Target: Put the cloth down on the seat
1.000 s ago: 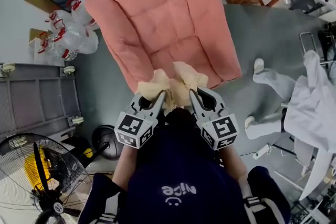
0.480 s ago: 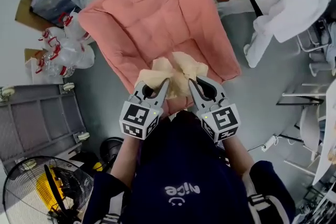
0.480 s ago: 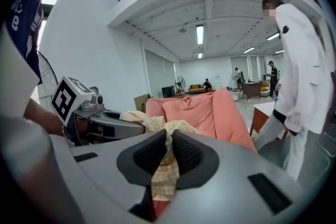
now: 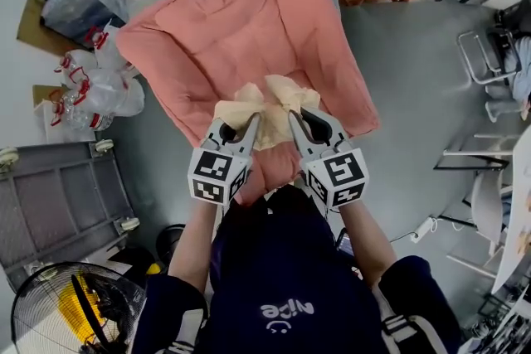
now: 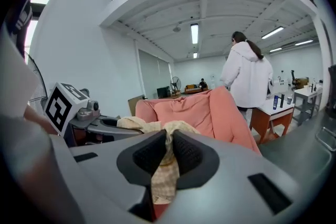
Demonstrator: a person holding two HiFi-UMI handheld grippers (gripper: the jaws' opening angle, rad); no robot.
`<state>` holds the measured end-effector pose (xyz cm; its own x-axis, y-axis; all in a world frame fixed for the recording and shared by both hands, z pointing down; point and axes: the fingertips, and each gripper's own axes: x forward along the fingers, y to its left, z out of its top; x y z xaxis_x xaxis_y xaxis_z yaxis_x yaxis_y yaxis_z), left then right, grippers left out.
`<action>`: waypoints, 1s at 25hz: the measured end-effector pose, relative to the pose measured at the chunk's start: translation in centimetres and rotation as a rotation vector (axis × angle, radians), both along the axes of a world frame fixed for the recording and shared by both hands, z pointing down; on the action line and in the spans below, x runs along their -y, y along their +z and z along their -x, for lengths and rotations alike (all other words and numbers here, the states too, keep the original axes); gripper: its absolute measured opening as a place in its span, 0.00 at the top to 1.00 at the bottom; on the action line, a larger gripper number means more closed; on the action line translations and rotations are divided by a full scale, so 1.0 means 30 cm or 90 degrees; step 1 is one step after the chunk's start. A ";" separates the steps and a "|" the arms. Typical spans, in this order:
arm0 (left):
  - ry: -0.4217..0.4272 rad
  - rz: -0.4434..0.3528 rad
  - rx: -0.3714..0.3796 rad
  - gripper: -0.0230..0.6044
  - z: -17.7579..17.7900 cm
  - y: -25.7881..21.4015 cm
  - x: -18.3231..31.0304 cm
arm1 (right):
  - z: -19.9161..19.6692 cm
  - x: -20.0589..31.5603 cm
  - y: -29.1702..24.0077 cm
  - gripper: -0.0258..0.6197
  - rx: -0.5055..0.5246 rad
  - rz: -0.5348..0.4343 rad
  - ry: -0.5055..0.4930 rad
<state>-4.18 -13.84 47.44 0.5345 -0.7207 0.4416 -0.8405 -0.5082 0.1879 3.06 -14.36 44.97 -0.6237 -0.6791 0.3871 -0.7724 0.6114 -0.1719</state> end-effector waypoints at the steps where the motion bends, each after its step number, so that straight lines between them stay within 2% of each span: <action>1: 0.001 0.004 0.007 0.89 0.008 0.019 0.021 | 0.008 0.023 0.021 0.86 0.001 0.009 0.005; 4: 0.004 0.021 0.012 0.89 0.018 0.088 0.076 | 0.017 0.090 0.089 0.86 -0.005 0.031 0.017; 12: -0.027 0.072 -0.013 0.89 0.037 0.316 0.218 | 0.001 0.259 0.321 0.86 -0.018 0.086 0.048; 16: -0.052 0.105 -0.031 0.89 0.065 0.455 0.285 | 0.012 0.305 0.470 0.86 -0.020 0.119 0.048; 25: -0.076 0.176 -0.030 0.89 0.038 0.766 0.366 | -0.007 0.377 0.781 0.86 -0.048 0.183 0.033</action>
